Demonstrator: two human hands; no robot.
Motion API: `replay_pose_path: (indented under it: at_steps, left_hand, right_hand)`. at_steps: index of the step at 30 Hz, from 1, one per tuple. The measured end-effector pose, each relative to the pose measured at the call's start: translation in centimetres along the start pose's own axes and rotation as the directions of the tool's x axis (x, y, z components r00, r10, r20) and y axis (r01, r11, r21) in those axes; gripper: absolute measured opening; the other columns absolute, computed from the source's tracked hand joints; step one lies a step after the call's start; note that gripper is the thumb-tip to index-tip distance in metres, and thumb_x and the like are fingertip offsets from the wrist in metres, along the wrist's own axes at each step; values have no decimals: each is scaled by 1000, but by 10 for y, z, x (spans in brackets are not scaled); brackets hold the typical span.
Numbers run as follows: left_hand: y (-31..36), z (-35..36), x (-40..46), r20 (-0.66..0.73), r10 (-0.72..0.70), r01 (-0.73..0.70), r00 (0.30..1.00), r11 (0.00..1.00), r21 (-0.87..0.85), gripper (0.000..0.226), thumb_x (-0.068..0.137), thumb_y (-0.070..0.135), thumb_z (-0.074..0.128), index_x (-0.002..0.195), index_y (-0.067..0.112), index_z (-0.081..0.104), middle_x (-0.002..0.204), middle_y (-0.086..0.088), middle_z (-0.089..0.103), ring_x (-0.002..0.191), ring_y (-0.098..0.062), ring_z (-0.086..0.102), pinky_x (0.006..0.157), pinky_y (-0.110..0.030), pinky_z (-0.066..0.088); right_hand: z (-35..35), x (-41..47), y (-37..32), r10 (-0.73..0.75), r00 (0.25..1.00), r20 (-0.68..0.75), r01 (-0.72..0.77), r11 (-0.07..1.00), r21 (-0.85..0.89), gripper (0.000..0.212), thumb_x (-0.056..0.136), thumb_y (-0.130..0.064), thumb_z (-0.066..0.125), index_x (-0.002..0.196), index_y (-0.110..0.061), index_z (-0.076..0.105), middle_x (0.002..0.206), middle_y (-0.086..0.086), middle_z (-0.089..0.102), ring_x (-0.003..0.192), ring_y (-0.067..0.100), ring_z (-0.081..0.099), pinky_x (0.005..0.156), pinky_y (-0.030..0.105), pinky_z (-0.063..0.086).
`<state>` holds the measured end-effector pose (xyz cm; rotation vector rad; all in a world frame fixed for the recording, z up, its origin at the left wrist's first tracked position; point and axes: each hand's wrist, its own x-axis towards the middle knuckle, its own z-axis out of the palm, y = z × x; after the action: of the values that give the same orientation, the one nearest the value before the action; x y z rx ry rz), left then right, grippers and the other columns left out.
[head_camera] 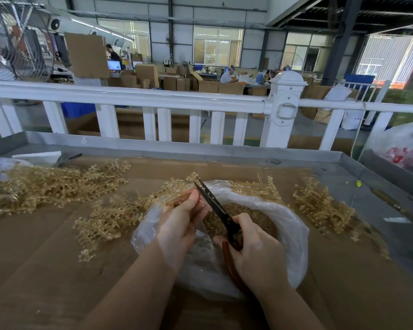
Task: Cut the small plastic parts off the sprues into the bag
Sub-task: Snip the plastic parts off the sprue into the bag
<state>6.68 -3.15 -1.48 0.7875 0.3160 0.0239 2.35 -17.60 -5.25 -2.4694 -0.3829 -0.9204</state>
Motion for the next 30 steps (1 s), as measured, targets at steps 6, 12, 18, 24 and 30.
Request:
replay_pose_path:
  at_steps: [6, 12, 18, 24, 30]
  left_hand:
    - [-9, -2, -4, 3, 2, -2, 1000, 999, 39, 10, 87, -3, 59, 96, -3, 61, 76, -12, 64, 54, -11, 64, 50, -20, 56]
    - [-19, -5, -2, -11, -32, 31, 999, 999, -8, 8, 86, -4, 60, 84, 3, 63, 59, -4, 68, 50, -9, 65, 47, -19, 53]
    - [-23, -7, 1, -14, -47, 46, 999, 998, -49, 9, 87, -2, 59, 94, 3, 63, 61, -4, 69, 50, -8, 64, 46, -18, 52]
    - [-23, -7, 0, -31, -60, 58, 998, 995, -87, 17, 90, -2, 56, 105, 3, 61, 72, -7, 67, 50, -9, 64, 45, -18, 52]
    - [-19, -6, -3, -68, -79, 70, 995, 990, -123, 11, 91, -1, 56, 90, 8, 63, 61, -5, 70, 49, -10, 66, 46, -19, 54]
  right_hand:
    - [0, 0, -2, 27, 999, 34, -28, 1000, 14, 31, 77, -37, 75, 92, -20, 55, 75, -7, 60, 67, 11, 59, 56, 19, 45]
    - [0, 0, -2, 50, 993, 110, -53, 998, 28, 31, 83, -47, 64, 98, -25, 50, 85, -8, 60, 78, 10, 58, 67, 19, 44]
    - [2, 1, -4, 49, 991, 124, -50, 999, -1, 32, 84, -47, 62, 99, -21, 52, 83, -6, 60, 75, 12, 58, 64, 19, 43]
    - [2, -1, -5, 36, 991, 128, -34, 999, -19, 32, 84, -44, 64, 102, -20, 54, 86, -5, 61, 79, 12, 59, 68, 21, 48]
    - [1, -4, -6, 40, 990, 132, -39, 999, -9, 34, 84, -45, 63, 106, -20, 54, 93, -3, 60, 89, 16, 58, 76, 29, 51]
